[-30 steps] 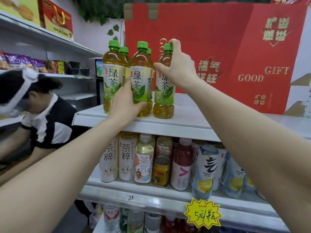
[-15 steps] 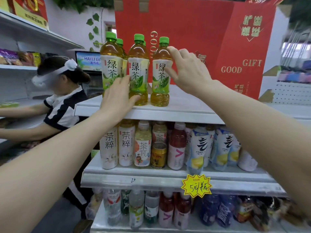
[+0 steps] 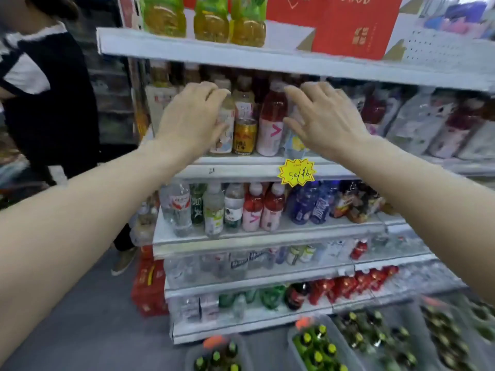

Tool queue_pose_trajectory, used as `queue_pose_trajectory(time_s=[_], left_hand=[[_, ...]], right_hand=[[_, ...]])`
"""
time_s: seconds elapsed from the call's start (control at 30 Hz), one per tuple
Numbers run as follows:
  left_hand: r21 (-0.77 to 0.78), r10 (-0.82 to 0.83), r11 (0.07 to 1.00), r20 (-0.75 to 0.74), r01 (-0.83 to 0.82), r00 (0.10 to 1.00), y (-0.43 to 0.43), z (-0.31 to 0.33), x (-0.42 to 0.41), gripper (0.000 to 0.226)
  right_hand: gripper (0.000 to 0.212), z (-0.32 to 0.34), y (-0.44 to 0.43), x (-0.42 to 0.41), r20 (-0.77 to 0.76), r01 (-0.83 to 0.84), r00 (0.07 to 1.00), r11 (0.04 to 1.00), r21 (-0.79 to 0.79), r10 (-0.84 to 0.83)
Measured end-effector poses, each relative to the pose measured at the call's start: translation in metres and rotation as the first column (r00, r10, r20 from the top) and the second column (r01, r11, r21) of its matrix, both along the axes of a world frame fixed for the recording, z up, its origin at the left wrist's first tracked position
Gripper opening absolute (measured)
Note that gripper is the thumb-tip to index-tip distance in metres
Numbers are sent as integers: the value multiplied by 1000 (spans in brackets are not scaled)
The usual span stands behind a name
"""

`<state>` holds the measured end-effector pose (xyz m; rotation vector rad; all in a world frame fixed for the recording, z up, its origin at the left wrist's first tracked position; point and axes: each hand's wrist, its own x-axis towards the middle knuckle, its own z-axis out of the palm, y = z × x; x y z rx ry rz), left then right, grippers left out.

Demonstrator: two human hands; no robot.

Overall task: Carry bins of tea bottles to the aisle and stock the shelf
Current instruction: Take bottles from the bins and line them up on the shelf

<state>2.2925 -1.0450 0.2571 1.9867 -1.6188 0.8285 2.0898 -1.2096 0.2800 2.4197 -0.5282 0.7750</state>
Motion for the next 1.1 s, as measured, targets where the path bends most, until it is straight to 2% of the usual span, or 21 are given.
queue_pose_trajectory(time_s=[0.17,0.37,0.53,0.67,0.87,1.1], left_hand=[[94,-64,993,-107,75,992,12,-101,-6,47],[271,-33,954,-327,128,944,34,-250,-15,45],[405,103,905,-503,128,858,68,-402,-35,49],[494,231,859,-611,137,757,102,-532,-62,48],[632,427,764,-647,130,632,154,-703,-100,50],[726,598,682,-622,87,505,180,-835,-127,52]], right_hand=[[56,-108,27,-21,-74,8,997,987,158,4],[52,-266,54,-37,-170,-8,982,922,387,80],[52,-420,85,-50,-245,13,955,802,598,167],[49,-543,112,-69,-280,45,935,710,703,218],[53,-702,141,-84,-387,174,881,574,800,273],[50,-849,151,-57,-477,267,800,497,826,363]])
